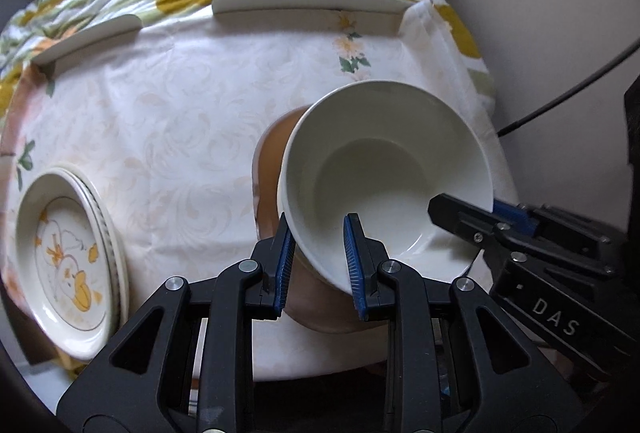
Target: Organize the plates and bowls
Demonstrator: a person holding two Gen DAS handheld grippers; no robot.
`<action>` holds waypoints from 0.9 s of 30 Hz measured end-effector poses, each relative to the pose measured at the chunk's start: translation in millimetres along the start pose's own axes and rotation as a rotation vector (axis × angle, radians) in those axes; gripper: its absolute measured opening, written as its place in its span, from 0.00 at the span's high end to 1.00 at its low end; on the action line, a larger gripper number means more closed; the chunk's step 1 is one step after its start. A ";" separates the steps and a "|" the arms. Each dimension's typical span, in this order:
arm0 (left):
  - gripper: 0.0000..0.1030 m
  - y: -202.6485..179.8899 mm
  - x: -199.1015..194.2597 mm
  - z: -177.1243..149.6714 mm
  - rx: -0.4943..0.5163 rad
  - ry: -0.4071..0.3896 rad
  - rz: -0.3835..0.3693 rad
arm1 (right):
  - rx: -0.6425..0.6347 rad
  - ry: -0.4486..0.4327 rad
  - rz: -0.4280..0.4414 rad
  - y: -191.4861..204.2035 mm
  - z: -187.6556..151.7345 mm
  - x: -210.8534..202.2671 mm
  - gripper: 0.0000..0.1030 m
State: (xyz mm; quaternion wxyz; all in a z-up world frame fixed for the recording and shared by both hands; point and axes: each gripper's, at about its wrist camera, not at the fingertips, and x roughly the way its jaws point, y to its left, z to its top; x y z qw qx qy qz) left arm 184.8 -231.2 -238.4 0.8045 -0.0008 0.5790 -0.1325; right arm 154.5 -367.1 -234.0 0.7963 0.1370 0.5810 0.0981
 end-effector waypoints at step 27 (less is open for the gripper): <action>0.79 -6.0 8.1 0.2 0.071 0.007 0.093 | -0.029 -0.022 -0.004 1.5 -6.1 -2.2 0.80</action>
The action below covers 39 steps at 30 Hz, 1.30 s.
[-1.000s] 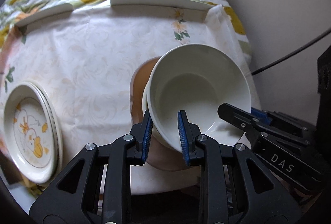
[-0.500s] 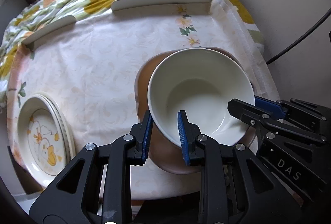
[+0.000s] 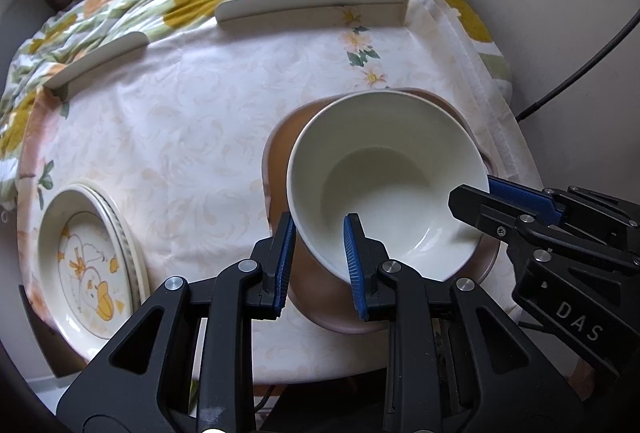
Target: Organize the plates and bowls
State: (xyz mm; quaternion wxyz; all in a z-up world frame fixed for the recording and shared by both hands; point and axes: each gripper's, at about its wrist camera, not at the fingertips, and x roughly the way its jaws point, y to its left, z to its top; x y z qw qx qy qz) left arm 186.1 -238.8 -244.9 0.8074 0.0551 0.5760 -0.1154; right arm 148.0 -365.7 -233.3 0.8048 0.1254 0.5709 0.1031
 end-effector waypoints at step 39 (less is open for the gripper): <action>0.00 51.6 -98.0 -57.5 0.000 -0.281 0.095 | -0.064 -0.233 -0.166 -11.3 -48.8 -90.8 0.01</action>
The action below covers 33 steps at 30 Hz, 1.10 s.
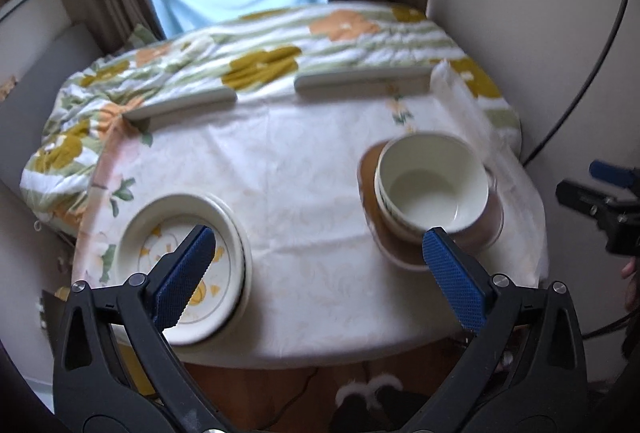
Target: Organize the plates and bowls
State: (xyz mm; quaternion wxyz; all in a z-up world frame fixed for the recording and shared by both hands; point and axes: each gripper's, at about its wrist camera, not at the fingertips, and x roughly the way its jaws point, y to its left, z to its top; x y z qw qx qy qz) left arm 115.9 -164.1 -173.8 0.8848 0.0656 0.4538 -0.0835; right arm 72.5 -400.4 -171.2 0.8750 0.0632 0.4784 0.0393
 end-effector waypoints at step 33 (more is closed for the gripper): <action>0.74 -55.1 171.4 -3.0 0.137 0.477 -0.221 | -0.167 0.504 0.214 13.8 -5.7 157.4 0.78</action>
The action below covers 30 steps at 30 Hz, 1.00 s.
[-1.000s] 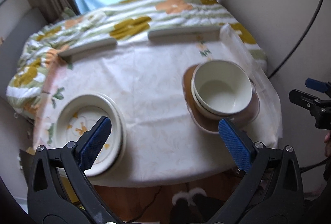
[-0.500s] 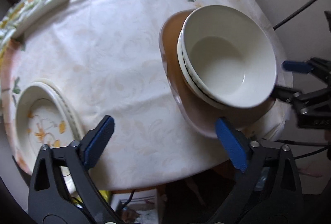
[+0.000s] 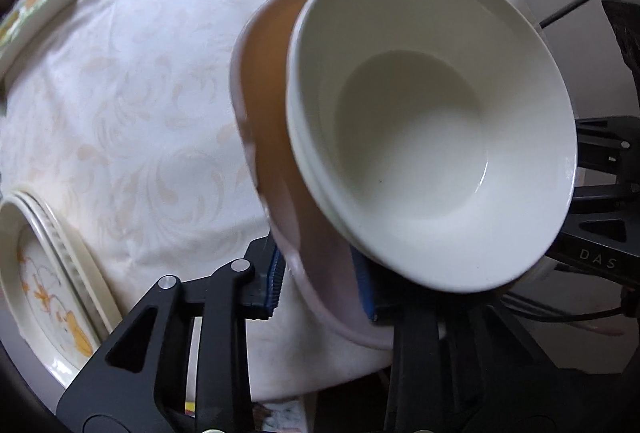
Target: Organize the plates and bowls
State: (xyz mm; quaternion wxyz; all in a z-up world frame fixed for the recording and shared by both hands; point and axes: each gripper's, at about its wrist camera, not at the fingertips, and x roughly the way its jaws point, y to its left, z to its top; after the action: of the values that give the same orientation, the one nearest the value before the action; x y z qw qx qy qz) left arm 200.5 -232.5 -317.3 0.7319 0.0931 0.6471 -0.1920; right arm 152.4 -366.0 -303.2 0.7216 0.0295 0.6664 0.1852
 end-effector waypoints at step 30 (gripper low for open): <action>0.85 0.8 -78.2 -40.8 -0.016 -0.194 0.080 | -0.225 -0.179 -0.084 43.7 -3.9 -55.7 0.79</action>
State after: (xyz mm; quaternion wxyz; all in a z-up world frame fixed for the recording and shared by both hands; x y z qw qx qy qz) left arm 156.7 -203.5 -246.4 0.7990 0.0941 0.5703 -0.1658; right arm 136.2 -343.2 -238.0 0.7842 -0.0633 0.5749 0.2249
